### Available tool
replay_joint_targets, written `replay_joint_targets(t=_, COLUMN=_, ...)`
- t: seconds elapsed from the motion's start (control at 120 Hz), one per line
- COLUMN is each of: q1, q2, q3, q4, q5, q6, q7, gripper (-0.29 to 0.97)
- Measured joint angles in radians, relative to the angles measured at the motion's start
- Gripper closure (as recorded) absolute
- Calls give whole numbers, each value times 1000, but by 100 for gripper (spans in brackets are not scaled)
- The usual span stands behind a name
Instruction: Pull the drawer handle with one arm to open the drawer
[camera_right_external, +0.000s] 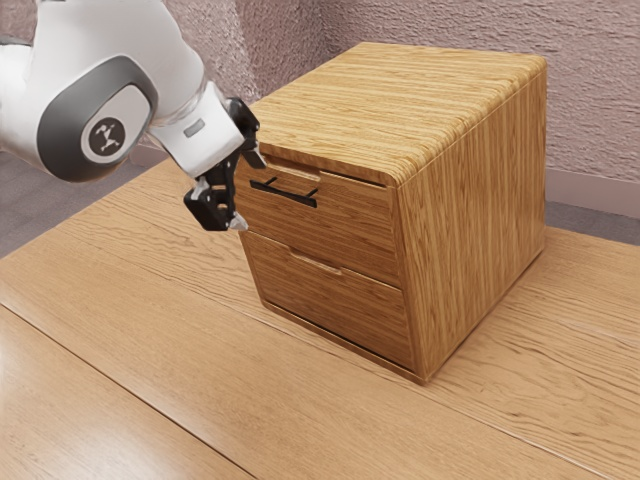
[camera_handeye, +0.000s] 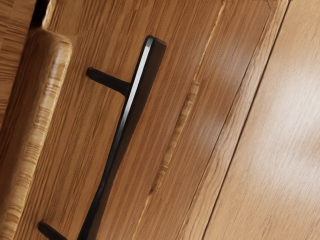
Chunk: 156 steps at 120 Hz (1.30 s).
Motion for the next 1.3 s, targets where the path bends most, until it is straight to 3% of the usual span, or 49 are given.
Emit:
replay_joint_targets(t=0.475, q1=-40, q2=-70, q3=-1, q4=-144, q5=2, q6=174, q7=153, gripper=2)
replay_joint_targets(t=1.3, q1=-42, q2=-33, q3=13, q4=-191, q5=3, q6=257, q7=264, gripper=2)
